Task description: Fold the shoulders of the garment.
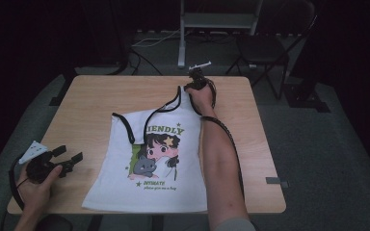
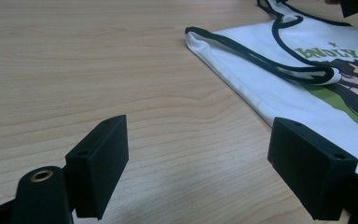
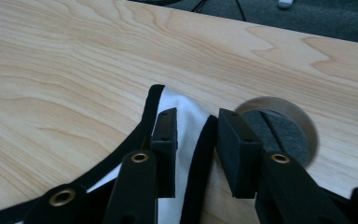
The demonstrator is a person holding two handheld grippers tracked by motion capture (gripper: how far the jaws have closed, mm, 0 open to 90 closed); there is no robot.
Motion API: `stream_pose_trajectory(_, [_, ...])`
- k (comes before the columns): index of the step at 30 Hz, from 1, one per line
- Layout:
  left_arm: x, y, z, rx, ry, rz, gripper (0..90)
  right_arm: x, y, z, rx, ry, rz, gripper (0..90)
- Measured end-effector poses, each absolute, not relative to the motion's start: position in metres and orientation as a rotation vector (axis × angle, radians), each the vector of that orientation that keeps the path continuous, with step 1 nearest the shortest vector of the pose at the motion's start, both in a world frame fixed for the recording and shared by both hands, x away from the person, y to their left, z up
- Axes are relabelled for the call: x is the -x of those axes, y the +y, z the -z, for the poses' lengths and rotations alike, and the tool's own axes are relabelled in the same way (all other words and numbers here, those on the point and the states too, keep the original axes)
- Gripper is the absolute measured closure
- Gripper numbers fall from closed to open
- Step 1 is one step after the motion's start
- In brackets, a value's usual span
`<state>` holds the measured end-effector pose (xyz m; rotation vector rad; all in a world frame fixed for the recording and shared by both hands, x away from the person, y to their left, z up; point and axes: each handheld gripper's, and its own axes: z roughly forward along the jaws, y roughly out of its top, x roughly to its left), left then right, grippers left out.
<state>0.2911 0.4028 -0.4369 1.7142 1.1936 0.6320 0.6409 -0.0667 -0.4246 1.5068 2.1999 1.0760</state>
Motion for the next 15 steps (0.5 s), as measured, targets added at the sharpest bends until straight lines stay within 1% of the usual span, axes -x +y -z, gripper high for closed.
stream_pose_trajectory(4, [-0.291, 0.403, 0.437, -1.712, 1.191, -0.629, 19.6, -0.639, -0.067, 0.432, -1.519, 2.197, -1.059, 81.8])
stream_pose_trajectory(6, [-0.291, 0.403, 0.437, -1.713, 1.189, -0.631, 19.6, -0.638, -0.067, 0.431, -1.51, 2.206, -1.056, 84.6])
stream_pose_trajectory(13, [-0.291, 0.403, 0.437, -1.714, 1.184, -0.633, 19.6, -0.632, -0.067, 0.421, -1.466, 2.207, -1.123, 85.9])
stream_pose_trajectory(15, [-0.291, 0.403, 0.437, -1.714, 1.181, -0.633, 19.6, -0.624, -0.065, 0.413, -1.41, 2.227, -1.138, 86.0])
